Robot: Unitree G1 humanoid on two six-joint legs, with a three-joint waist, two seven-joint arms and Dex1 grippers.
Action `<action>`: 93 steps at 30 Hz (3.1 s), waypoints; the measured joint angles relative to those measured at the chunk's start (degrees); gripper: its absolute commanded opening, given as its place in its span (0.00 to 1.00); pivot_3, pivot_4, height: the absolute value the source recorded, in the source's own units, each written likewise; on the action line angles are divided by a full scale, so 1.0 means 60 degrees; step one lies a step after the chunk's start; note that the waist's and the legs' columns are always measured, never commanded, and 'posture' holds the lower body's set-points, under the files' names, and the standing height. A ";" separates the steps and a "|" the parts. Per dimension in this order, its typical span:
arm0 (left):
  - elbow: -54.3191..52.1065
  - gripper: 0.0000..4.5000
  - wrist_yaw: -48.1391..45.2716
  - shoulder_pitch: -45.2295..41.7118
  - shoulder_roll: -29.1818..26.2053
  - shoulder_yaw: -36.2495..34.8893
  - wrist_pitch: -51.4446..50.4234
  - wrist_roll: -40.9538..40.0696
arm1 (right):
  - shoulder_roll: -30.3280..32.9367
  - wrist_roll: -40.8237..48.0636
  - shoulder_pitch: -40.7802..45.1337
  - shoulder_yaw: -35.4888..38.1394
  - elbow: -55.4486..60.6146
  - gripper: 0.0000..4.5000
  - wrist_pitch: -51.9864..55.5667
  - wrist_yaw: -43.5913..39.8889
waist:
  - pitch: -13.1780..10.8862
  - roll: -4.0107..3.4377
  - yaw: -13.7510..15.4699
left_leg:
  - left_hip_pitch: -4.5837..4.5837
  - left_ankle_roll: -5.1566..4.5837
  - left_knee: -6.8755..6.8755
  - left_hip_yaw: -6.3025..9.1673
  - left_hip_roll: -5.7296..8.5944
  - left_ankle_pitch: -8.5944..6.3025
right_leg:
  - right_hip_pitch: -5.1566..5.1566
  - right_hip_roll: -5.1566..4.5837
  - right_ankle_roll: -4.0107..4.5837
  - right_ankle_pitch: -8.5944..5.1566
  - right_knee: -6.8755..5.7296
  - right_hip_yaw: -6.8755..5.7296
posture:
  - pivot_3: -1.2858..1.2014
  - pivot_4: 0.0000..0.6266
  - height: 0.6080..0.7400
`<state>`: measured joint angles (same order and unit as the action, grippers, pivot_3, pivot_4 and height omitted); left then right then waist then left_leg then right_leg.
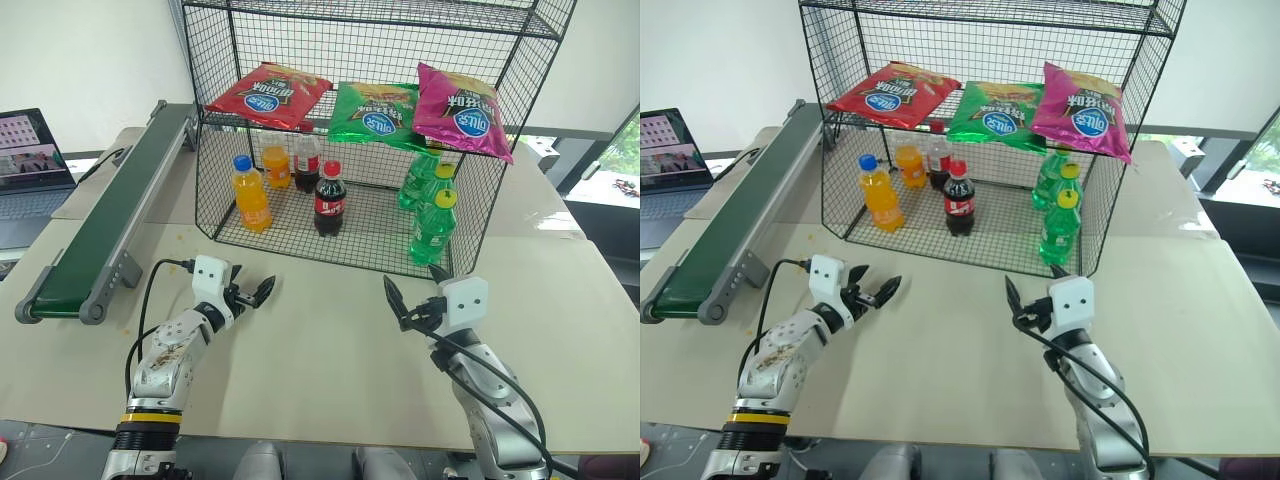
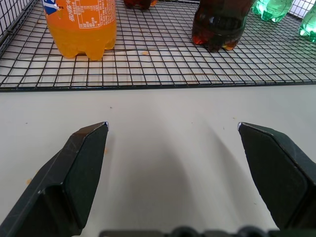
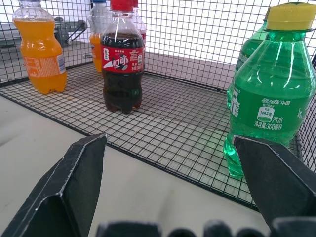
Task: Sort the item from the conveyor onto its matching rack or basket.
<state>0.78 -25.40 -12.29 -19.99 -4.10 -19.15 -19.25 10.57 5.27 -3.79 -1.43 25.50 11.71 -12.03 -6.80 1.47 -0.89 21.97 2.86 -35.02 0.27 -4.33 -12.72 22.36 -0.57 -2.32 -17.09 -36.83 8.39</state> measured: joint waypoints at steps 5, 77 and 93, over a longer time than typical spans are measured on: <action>0.0034 1.00 0.0032 0.0010 -0.0282 0.0145 0.0220 0.0592 | 0.0033 0.0004 -0.0075 0.0020 0.0028 1.00 0.0000 -0.0047 | 0.0001 -0.0001 -0.0004 | -0.0003 -0.0001 0.0001 0.0000 0.0000 0.0000 | -0.0001 0.0000 0.0000 0.0000 -0.0001 0.0001 | 0.52 0.24 1.00; -0.2129 1.00 -0.0915 0.1073 -0.0840 -0.0993 -0.0908 -0.0618 | 0.0263 0.0223 0.0694 -0.0057 0.0051 1.00 0.0247 -0.0511 | 0.0002 -0.0004 -0.0050 | -0.0007 -0.0002 -0.0017 0.0001 -0.0002 -0.0001 | -0.0004 0.0000 -0.0001 -0.0001 -0.0027 0.0003 | 0.52 0.24 1.00; -0.4621 1.00 0.2240 0.3583 -0.1088 -0.7524 -0.4058 -0.9253 | 0.2034 0.3751 0.3756 -0.0504 -0.0225 1.00 0.1625 -0.5119 | -0.0004 0.0003 -0.0299 | -0.0023 -0.0024 -0.0037 0.0014 -0.0011 -0.0014 | -0.0020 0.0000 -0.0003 -0.0003 -0.0032 -0.0005 | 0.52 0.24 1.00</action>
<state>-26.95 -11.96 9.21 -26.51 -49.24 -43.50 -74.76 22.77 27.78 18.74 -4.46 24.14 21.47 -42.74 -6.83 1.49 -2.68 21.84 2.72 -35.24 0.36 -4.40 -12.81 22.24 -0.57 -2.34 -17.11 -37.02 8.36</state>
